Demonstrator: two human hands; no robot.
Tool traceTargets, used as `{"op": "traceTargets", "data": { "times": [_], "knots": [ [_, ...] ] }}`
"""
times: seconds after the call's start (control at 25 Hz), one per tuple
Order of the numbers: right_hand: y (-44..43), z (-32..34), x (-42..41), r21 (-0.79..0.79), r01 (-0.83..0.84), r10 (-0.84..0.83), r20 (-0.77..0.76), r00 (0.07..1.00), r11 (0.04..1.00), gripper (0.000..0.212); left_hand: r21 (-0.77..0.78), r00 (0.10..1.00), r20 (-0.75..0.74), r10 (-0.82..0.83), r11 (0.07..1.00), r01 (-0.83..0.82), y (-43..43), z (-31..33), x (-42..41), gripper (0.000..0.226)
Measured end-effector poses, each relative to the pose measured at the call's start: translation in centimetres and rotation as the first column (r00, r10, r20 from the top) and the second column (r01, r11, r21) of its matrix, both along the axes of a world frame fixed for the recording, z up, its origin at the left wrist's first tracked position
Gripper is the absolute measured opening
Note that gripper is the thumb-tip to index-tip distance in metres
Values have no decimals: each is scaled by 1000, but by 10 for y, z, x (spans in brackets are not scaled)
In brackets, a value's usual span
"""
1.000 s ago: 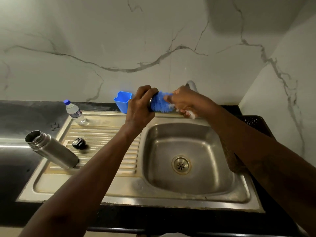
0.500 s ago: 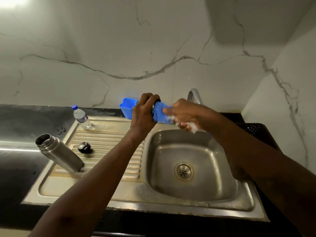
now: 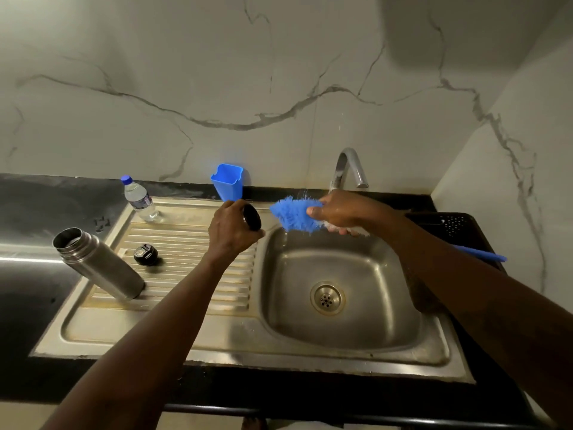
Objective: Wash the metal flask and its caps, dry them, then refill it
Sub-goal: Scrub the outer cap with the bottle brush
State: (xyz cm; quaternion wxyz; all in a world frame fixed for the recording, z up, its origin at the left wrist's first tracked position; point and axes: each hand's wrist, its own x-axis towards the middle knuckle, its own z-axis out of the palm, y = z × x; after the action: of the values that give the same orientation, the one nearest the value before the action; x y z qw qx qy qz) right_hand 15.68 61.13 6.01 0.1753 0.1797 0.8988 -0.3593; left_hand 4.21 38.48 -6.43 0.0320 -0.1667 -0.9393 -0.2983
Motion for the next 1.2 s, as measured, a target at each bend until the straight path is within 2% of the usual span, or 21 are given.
{"op": "traceTargets", "data": {
  "times": [0.08,0.2,0.24,0.36,0.48,0.72,0.96,1.2],
  "knots": [
    [-5,-2,-6,148,-153,150,33,988,977,47,36,999,45,16,999,-17,-5,2,4,44],
    [-12,0,-28,393,-179,175,47,983,902,62,173,995,95,43,983,-59,-14,0,9,42],
    [-18,1,-39,449,-170,173,35,984,877,63,221,992,108,70,971,-93,-17,-3,7,48],
    [-38,6,-76,559,-167,220,-28,975,812,58,353,963,198,181,904,-242,-23,-11,-1,85],
    [-58,12,-118,651,-168,312,-111,944,740,44,438,942,257,214,844,-311,-31,-12,-12,89],
    [-91,1,-213,780,-189,452,-132,882,597,35,516,921,285,267,767,-382,-40,-15,-46,78],
    [-107,-25,-278,826,-308,527,16,850,472,37,553,903,277,330,714,-430,-31,-28,-89,69],
    [-115,-59,-318,837,-414,564,159,810,358,29,572,894,292,340,687,-448,-19,-43,-122,68]
  ]
}}
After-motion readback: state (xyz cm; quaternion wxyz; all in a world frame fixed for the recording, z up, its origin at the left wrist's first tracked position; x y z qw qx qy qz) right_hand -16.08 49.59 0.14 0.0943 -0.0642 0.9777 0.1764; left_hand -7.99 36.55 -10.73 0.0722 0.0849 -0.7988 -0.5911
